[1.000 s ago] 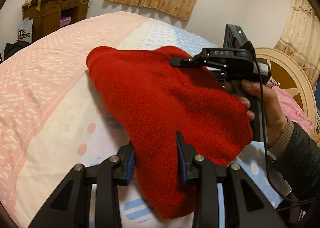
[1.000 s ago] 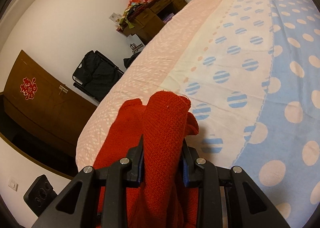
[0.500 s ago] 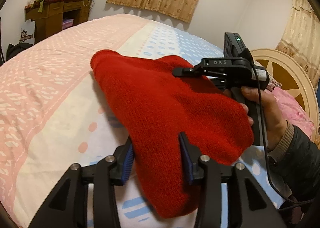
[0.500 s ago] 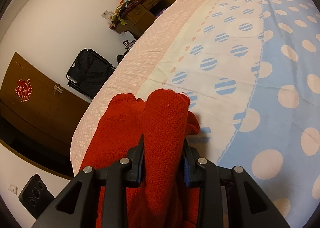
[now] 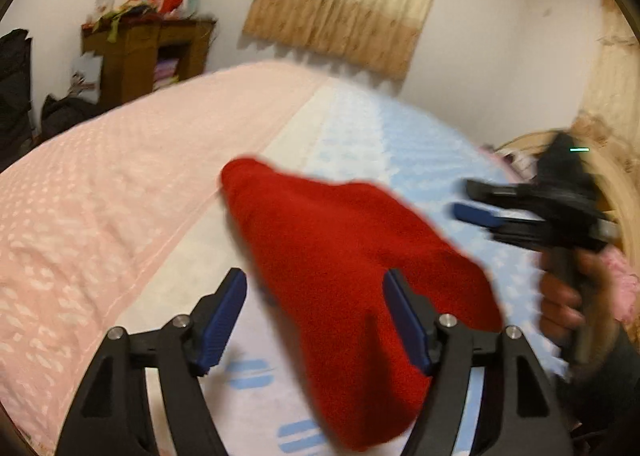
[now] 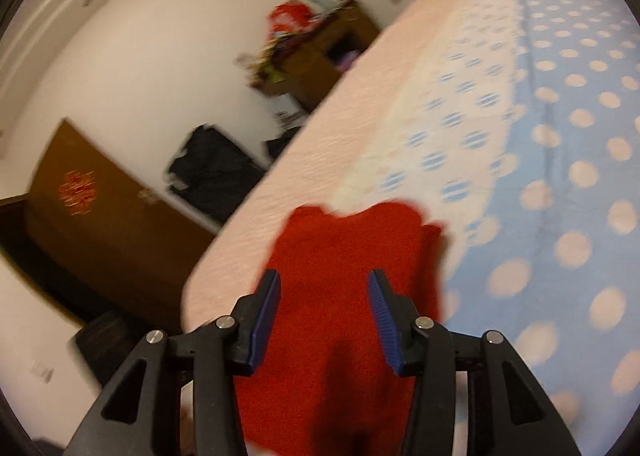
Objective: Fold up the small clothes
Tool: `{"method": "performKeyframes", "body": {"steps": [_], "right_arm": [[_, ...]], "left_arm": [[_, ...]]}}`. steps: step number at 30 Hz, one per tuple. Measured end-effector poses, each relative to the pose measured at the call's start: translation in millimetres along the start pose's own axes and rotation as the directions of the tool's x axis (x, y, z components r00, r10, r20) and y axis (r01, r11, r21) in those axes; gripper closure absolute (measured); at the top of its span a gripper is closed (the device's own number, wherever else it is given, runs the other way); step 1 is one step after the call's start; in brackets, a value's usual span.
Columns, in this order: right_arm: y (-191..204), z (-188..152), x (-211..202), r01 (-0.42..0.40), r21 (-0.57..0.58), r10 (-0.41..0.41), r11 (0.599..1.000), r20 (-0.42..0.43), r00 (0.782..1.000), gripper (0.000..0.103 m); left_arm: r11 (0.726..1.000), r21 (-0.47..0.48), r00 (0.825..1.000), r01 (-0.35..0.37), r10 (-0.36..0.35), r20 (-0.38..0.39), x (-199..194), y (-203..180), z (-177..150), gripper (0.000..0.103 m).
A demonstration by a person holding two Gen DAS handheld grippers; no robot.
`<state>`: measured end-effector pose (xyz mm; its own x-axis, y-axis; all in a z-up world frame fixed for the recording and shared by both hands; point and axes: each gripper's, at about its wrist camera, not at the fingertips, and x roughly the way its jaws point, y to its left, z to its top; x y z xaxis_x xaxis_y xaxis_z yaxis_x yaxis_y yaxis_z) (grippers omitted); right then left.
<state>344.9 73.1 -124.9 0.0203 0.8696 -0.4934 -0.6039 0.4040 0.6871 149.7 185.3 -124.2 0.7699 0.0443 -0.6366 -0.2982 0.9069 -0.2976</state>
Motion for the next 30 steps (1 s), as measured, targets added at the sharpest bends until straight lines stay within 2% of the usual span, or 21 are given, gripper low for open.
{"method": "performKeyframes", "body": {"steps": [3, 5, 6, 8, 9, 12, 14, 16, 17, 20, 23, 24, 27, 30], "right_arm": [[13, -29, 9, -0.01, -0.064, 0.004, 0.998, -0.1, 0.995, 0.052], [6, -41, 16, 0.118, -0.086, -0.127, 0.989, -0.116, 0.985, 0.053], [-3, -44, 17, 0.143, -0.061, -0.149, 0.988, -0.113, 0.982, 0.053], [-15, -45, 13, 0.085, -0.007, -0.085, 0.996, -0.085, 0.993, 0.053], [-15, -46, 15, 0.088, -0.014, -0.089, 0.996, -0.089, 0.992, 0.053], [-3, -50, 15, 0.132, -0.096, -0.14, 0.987, -0.081, 0.987, 0.053], [2, -52, 6, 0.132, -0.075, -0.137, 0.988, -0.056, 0.989, 0.053], [15, -59, -10, 0.168, -0.091, -0.17, 0.982, -0.01, 0.985, 0.052], [23, -61, -17, 0.191, -0.11, -0.191, 0.975, 0.013, 0.981, 0.047], [55, -75, -41, 0.335, -0.182, -0.317, 0.924, 0.121, 0.941, 0.044], [80, -87, -60, 0.451, -0.216, -0.408, 0.866, 0.213, 0.887, 0.043], [91, -92, -68, 0.481, -0.225, -0.426, 0.847, 0.253, 0.869, 0.043], [111, -102, -87, 0.5, -0.242, -0.423, 0.831, 0.31, 0.852, 0.042], [131, -112, -102, 0.539, -0.255, -0.437, 0.803, 0.364, 0.823, 0.041]], "left_arm": [[1.0, 0.019, 0.998, 0.005, -0.004, -0.055, 13, 0, -14, 0.03], [0.999, 0.032, 0.997, -0.014, 0.016, -0.076, 20, -2, -25, 0.029], [1.0, 0.018, 0.997, 0.005, -0.003, -0.08, 22, -1, -28, 0.029], [1.0, -0.006, 0.997, 0.012, -0.013, -0.076, 24, 3, -30, 0.025], [1.0, -0.013, 0.997, 0.008, -0.009, -0.077, 25, 6, -30, 0.021], [0.998, -0.057, 0.996, 0.015, -0.02, -0.084, 22, 12, -30, 0.018], [0.998, -0.06, 0.997, 0.004, -0.008, -0.071, 11, 11, -29, 0.018], [0.999, -0.048, 0.998, -0.012, 0.009, -0.057, -5, 5, -34, 0.015], [0.999, -0.037, 0.999, -0.027, 0.026, -0.042, -14, 4, -34, 0.013], [0.997, 0.013, 0.997, -0.071, 0.071, 0.022, -42, -5, -33, 0.013], [0.991, 0.064, 0.989, -0.118, 0.112, 0.092, -69, -17, -33, 0.006], [0.989, 0.076, 0.985, -0.13, 0.12, 0.12, -76, -20, -31, 0.006], [0.986, 0.106, 0.978, -0.128, 0.108, 0.176, -93, -30, -27, 0.005], [0.987, 0.116, 0.977, -0.11, 0.086, 0.198, -102, -35, -23, 0.004]]}}
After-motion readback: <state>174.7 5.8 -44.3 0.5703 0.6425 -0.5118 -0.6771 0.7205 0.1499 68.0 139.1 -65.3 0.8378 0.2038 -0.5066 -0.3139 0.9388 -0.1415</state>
